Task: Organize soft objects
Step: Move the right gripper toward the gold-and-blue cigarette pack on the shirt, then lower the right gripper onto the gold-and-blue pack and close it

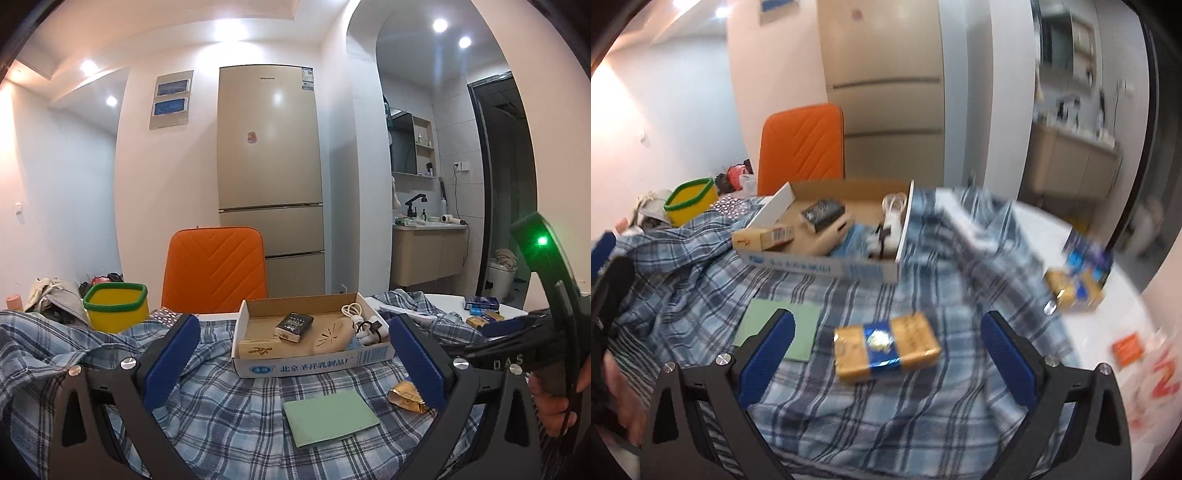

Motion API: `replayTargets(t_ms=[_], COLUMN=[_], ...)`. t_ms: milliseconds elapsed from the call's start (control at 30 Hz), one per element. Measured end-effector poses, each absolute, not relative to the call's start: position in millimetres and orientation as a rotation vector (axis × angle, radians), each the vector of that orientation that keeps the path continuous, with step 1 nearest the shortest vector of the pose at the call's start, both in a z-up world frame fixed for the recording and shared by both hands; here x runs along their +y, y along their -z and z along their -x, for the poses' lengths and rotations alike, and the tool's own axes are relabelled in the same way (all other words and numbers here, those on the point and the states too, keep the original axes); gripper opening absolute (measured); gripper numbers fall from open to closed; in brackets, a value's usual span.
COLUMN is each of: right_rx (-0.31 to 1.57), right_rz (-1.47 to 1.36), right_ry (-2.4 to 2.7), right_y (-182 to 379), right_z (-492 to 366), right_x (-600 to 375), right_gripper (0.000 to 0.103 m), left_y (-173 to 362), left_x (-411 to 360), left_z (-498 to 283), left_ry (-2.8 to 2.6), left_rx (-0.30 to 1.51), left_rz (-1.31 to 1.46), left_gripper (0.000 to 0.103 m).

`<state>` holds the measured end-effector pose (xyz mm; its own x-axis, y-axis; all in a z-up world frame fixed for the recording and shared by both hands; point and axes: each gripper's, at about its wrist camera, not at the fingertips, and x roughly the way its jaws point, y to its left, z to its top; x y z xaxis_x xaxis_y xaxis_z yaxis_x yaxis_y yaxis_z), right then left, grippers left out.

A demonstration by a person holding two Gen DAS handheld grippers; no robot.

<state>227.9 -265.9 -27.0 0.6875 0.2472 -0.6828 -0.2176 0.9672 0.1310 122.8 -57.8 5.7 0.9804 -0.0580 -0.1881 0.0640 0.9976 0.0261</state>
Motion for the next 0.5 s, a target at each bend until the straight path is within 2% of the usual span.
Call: replayTargets(t_ms=[100,267,500], right_rx=[0.838,0.909,0.971], right_rz=[-0.077,-0.087,0.036], right_ry=[-0.275,-0.255,-0.183], right_y=[34,47,66], right_z=[-234,-241,-255], right_x=[-267,-264,-245], right_gripper=[0.09,0.087,0.086], left_y=[-1,1,5], left_x=[-59,-55,-54], left_z=[-126,-134,-139], left_ry=[0.06,0.067,0.069], left_rx=[0.206,0.246,0.263], left_rz=[-0.035,-0.016,-0.013], left_gripper=[0.103,0.103,0.103])
